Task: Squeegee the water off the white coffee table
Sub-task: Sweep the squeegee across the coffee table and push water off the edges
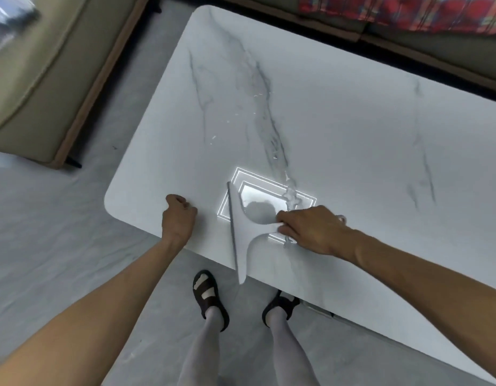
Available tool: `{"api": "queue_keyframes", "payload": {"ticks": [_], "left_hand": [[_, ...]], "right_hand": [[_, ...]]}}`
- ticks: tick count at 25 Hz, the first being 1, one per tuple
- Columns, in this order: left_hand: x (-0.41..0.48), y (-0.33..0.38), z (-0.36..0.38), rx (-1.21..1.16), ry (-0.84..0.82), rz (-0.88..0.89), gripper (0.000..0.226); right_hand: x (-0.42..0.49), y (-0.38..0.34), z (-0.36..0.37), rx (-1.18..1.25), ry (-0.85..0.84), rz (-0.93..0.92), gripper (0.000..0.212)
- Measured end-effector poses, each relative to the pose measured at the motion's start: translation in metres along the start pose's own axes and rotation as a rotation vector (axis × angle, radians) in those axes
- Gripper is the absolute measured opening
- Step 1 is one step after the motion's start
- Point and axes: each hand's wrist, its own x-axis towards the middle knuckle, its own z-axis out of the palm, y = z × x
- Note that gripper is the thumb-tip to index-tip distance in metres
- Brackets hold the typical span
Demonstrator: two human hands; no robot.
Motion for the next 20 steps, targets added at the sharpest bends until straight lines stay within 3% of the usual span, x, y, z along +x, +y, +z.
{"api": "queue_keyframes", "payload": {"ticks": [5,11,15,20], "left_hand": [[0.030,-0.039,-0.062,0.047,0.218,-0.037,0.020],[0.085,-0.065,-0.103,0.135,0.208,-0.036,0.023],[0.109,-0.048,-0.106,0.165,0.147,0.039,0.021],[0.121,-0.009,-0.071,0.194,0.031,0.141,0.027]], "right_hand": [[0.116,-0.095,0.012,-0.068,-0.076,-0.249,0.032],[0.219,-0.150,0.006,-0.030,-0.091,-0.235,0.034],[0.235,-0.124,-0.016,0.008,-0.073,-0.129,0.030],[0.187,-0.022,-0.052,0.098,0.024,0.149,0.029]]}}
